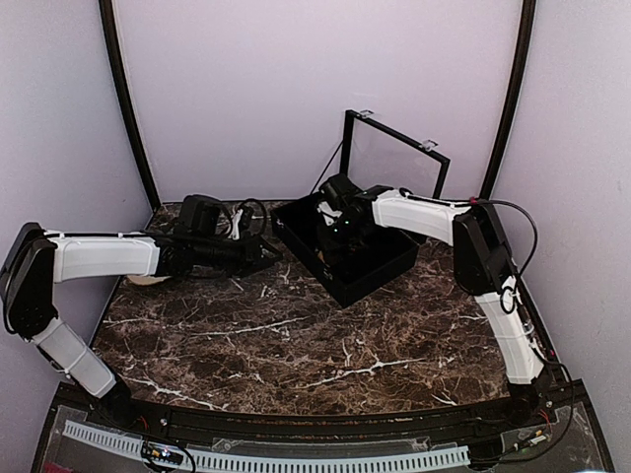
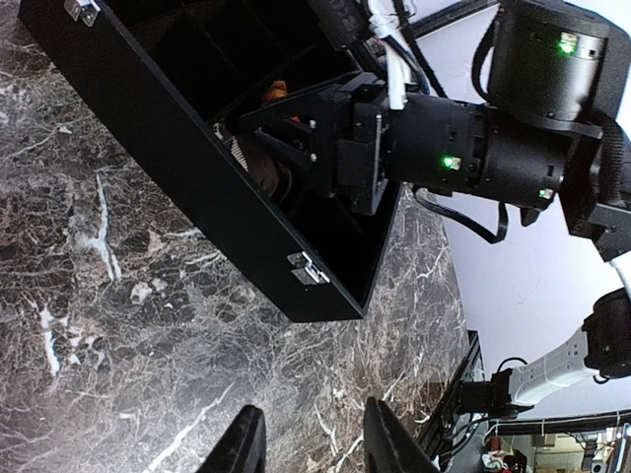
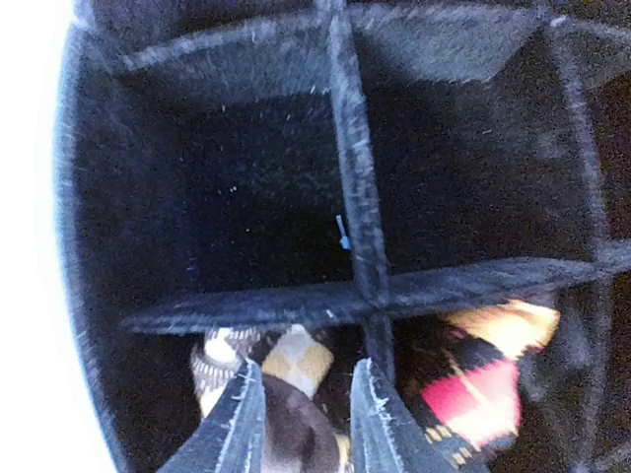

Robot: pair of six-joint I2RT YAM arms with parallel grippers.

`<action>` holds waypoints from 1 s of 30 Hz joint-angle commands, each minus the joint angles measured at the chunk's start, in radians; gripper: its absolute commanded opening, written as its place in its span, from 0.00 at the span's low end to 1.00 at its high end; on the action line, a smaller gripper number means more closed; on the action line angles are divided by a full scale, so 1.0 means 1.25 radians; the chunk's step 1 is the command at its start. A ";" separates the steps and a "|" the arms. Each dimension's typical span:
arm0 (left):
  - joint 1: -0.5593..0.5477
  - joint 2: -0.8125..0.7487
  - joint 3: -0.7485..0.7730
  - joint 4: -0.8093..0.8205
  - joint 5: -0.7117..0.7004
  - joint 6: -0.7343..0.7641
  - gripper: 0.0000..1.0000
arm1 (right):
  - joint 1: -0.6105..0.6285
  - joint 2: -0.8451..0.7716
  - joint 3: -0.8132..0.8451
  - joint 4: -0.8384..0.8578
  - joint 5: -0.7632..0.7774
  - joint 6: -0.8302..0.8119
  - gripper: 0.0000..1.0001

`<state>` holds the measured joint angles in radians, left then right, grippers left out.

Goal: Roll the socks
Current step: Adjust the sock in the storage box, then reset both arms

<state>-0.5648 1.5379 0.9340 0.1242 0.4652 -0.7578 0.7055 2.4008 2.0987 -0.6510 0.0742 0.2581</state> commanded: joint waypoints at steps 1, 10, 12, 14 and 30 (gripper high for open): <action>0.005 -0.040 0.029 -0.017 -0.037 0.033 0.37 | -0.002 -0.084 -0.013 0.024 0.063 -0.026 0.31; 0.007 -0.088 0.074 -0.058 -0.133 0.104 0.37 | 0.022 -0.296 -0.265 0.142 0.112 -0.029 0.34; 0.006 -0.106 0.089 -0.079 -0.183 0.146 0.37 | 0.023 -0.375 -0.348 0.203 0.114 -0.018 0.35; 0.007 -0.127 0.097 -0.097 -0.248 0.185 0.38 | 0.024 -0.461 -0.447 0.267 0.118 -0.006 0.36; 0.022 -0.195 0.072 -0.170 -0.690 0.381 0.71 | 0.002 -0.957 -0.948 0.346 0.510 0.151 0.63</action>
<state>-0.5449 1.2961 1.0279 -0.0280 -0.2443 -0.3477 0.7231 1.2999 1.0080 -0.2440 0.4839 0.3767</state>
